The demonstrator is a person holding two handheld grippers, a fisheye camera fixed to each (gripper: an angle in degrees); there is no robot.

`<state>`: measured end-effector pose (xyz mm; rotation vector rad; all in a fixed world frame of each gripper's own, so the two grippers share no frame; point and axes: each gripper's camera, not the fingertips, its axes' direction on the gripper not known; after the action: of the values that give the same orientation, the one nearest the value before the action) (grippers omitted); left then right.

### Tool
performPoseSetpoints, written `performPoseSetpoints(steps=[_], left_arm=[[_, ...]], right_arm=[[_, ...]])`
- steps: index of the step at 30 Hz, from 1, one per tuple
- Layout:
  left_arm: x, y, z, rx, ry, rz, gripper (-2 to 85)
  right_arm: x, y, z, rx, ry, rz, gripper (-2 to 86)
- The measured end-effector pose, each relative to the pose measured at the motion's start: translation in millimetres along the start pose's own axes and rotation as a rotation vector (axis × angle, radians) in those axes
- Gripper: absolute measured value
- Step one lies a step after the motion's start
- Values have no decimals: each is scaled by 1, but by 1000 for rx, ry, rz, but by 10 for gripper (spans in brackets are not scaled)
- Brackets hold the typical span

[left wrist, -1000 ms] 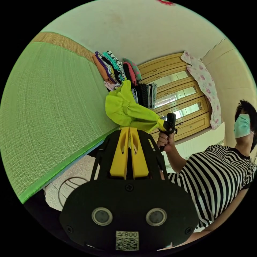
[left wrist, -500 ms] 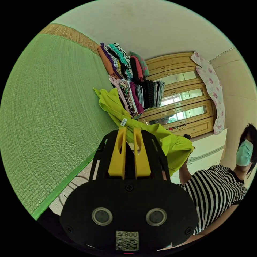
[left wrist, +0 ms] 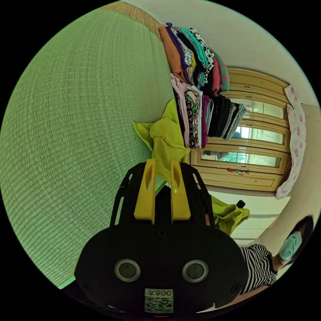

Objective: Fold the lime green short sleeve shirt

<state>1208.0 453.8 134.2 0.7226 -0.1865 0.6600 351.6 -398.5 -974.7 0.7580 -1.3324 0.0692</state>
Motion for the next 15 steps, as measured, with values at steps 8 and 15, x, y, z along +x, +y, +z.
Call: performPoseSetpoints(steps=[8,15], left_arm=[[-24,-43,26,-101,-47,-6,32],[-50,-45,-3,-71,-65,9,24]], right_arm=[[21,-54,-15,4,4,9,1],[32,-89,-17,8,-4,14,1]])
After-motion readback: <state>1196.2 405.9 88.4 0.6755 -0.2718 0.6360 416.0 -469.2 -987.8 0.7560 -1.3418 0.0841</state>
